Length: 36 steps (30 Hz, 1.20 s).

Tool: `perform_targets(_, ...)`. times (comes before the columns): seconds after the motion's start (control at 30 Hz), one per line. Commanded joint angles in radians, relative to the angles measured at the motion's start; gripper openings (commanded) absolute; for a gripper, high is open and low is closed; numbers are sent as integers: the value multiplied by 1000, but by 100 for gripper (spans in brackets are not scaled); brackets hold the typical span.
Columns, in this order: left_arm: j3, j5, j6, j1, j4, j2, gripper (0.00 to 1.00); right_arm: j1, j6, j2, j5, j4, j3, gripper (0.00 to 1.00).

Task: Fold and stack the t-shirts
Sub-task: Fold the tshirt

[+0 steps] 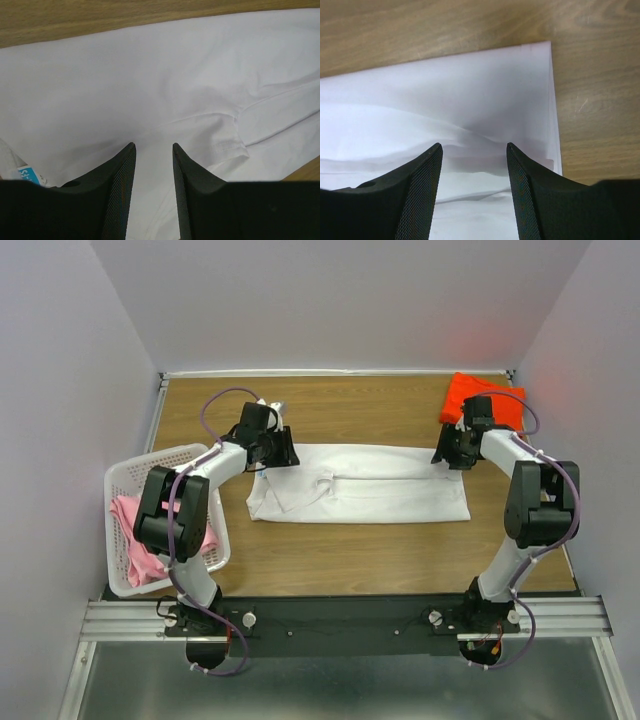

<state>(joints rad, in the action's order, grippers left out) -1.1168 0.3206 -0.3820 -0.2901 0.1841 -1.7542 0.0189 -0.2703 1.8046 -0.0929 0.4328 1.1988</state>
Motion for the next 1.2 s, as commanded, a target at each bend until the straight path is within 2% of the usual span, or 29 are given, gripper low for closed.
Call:
perform_targets(0.0,-28,-22,9,-4,8,-19,43,-4,8,-54,-21,-5,-65,61)
perform_targets(0.2,-116,-6,12,-32,12,-71,43,-5,-9,-99,-22,0,-139,61)
perform_targets(0.53,-199,24,29,-118,40,-140,43,-4,-6,-119,-13,6,-162,61)
perform_targets(0.9,-252,86,84,-179,118,-215,43,-5,-15,-114,16,26,-79,61)
perform_targets(1.17,-215,193,132,-219,135,-226,43,-4,-9,-65,35,27,-9,62)
